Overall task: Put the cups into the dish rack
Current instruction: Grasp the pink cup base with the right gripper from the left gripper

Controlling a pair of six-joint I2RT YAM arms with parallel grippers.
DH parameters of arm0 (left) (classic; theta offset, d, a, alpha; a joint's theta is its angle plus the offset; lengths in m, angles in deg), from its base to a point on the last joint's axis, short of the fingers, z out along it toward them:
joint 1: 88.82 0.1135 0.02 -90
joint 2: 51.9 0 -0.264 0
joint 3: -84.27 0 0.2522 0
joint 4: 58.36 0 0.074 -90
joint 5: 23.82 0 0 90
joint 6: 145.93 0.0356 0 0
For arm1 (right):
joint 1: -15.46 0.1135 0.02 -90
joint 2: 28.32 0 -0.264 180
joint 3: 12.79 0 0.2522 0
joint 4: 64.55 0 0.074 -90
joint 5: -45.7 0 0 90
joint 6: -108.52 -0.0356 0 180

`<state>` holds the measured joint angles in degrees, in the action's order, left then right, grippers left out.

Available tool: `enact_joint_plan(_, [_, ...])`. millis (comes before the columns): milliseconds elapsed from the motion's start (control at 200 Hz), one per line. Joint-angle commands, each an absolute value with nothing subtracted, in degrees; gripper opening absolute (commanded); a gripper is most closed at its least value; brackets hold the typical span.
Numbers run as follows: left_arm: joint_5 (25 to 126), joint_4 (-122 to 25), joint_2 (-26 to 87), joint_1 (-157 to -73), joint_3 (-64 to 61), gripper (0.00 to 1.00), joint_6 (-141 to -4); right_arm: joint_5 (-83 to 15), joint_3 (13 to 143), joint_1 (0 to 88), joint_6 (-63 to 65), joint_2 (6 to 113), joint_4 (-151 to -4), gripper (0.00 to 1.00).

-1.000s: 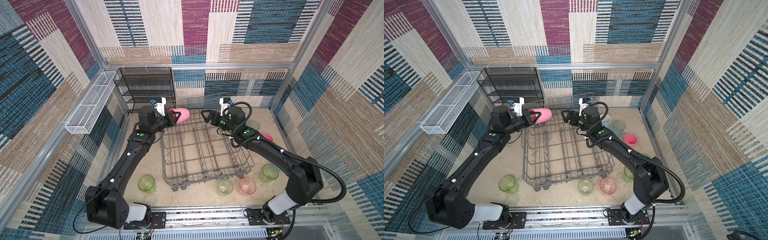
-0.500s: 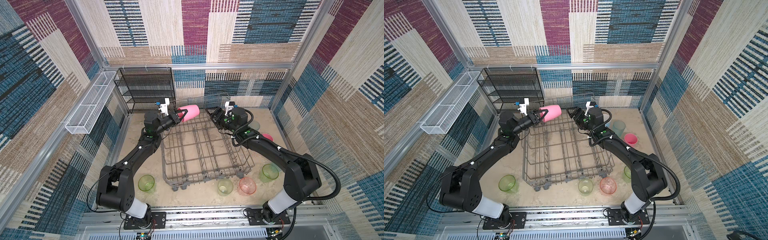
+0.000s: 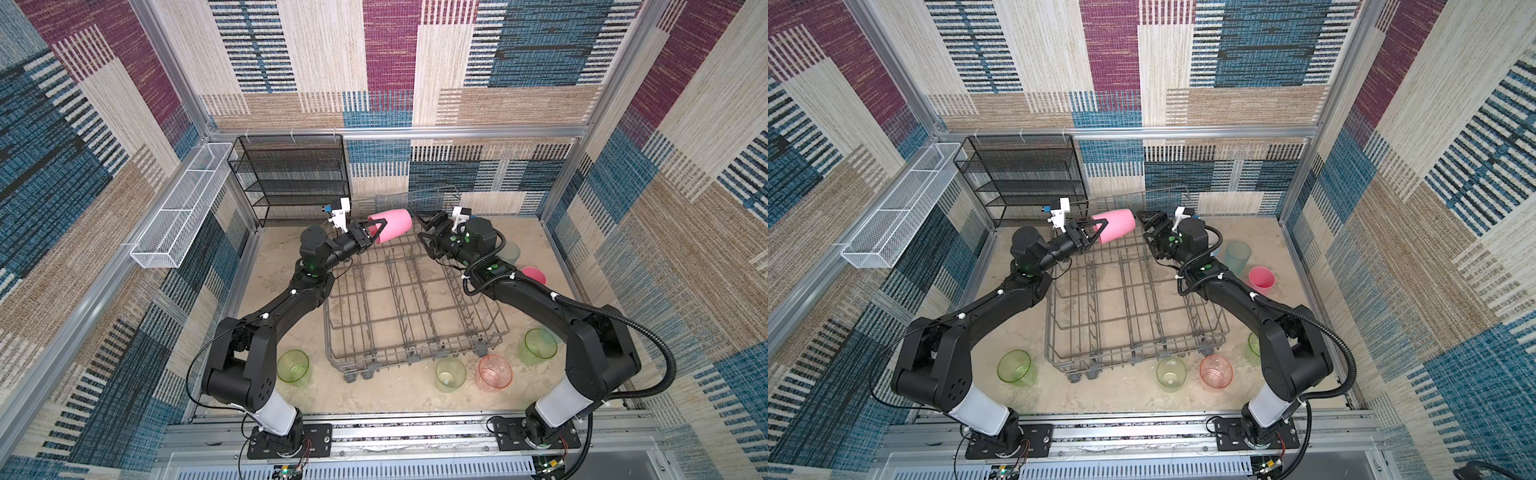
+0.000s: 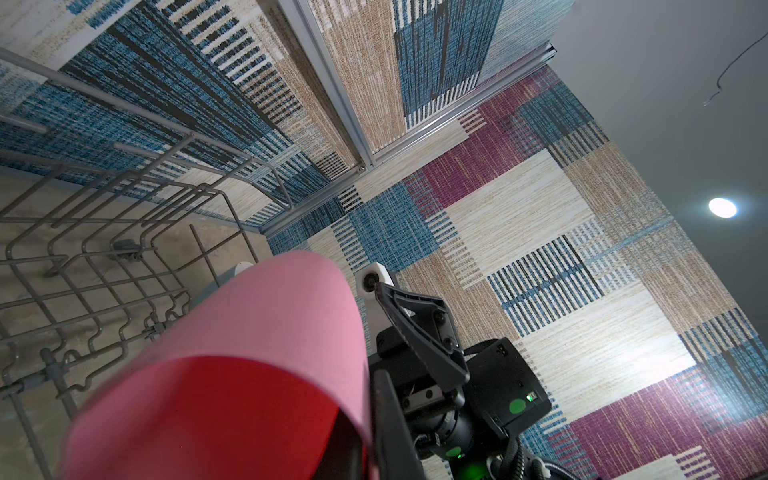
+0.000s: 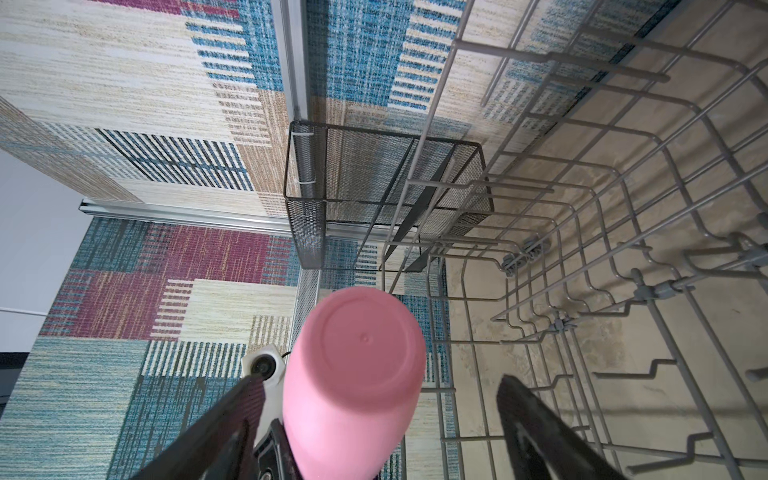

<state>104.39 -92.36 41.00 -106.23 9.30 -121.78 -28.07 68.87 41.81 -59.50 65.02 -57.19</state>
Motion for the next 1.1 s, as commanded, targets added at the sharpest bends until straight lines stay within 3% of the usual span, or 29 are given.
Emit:
enact_joint_plan(0, [103.9, -96.0, 42.5, -106.8, 7.7, 0.02, -122.2, -28.7, 70.6, 41.9, -63.2, 65.3, -55.8, 0.90])
enact_joint_plan(401, [102.8, -101.5, 50.4, -110.2, 3.2, 0.01, -125.2, -34.8, 80.8, 42.8, -66.2, 67.2, -74.9, 0.87])
enact_joint_plan(1097, [103.2, -99.7, 51.5, -113.1, 2.1, 0.01, -122.5, -38.4, 82.2, 43.4, -65.7, 70.0, -76.7, 0.82])
